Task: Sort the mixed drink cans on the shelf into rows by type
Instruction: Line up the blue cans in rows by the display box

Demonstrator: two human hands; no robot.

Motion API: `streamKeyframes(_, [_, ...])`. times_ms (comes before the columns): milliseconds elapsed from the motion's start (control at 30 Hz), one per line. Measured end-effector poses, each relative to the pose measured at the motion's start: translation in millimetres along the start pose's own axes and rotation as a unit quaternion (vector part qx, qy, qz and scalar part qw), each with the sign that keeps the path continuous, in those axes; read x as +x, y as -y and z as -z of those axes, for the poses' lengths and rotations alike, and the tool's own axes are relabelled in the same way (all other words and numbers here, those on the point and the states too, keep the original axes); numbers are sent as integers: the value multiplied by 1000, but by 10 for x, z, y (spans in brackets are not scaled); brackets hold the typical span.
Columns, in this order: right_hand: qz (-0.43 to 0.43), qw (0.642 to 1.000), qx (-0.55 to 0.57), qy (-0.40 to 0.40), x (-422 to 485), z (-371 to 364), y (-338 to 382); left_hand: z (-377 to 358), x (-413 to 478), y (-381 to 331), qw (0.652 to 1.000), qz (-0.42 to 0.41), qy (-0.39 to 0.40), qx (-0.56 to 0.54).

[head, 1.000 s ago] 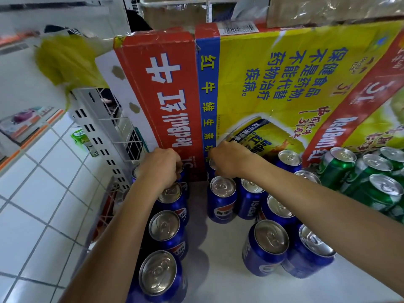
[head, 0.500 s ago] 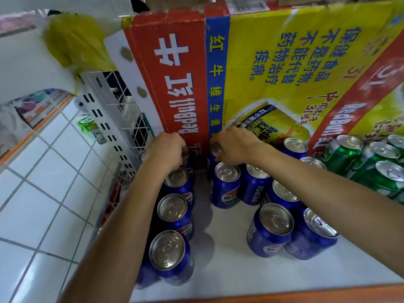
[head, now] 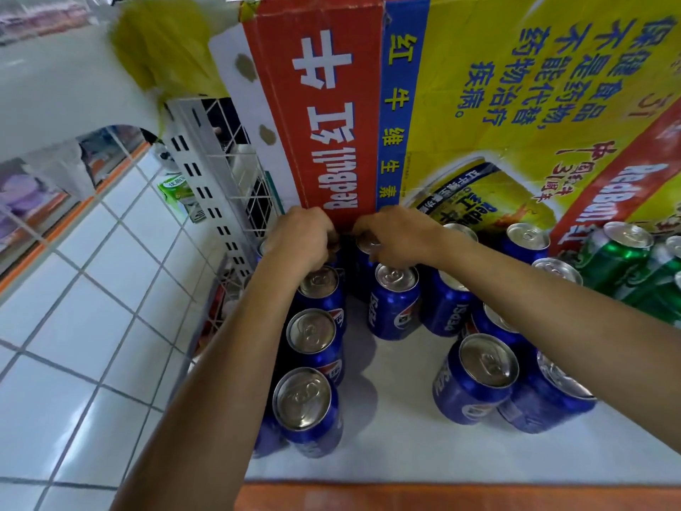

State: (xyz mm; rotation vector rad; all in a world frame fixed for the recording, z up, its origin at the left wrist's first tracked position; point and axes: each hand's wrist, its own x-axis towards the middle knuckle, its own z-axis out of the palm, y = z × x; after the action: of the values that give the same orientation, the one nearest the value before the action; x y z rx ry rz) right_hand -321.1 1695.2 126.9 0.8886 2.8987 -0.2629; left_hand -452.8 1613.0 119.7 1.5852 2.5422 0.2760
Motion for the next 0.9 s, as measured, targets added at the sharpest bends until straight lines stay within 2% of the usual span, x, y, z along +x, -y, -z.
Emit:
streamKeyframes(267, [25,998,36,39,-10,70,18,5,-30,2,1000,-2,-10,8])
streamKeyframes(367, [15,999,-7,37,6,55,5,-15,-28,13,1000,-2,-11,3])
streamKeyframes(500, [-45,995,-93,4,-13,36,62,-38,-11,19,1000,-2,-10,0])
streamKeyframes(600, [-60,994,-96,3,-69,80,94,-61,5,36,1000,0,-11,0])
streamKeyframes(800, [-26,998,-24,61,-225,160,108,-90,32,66,1000,-15,-18,3])
streamKeyframes(900, [-22,994,-39,98,-233,189,126,-108,44,83,1000,-18,-17,-5])
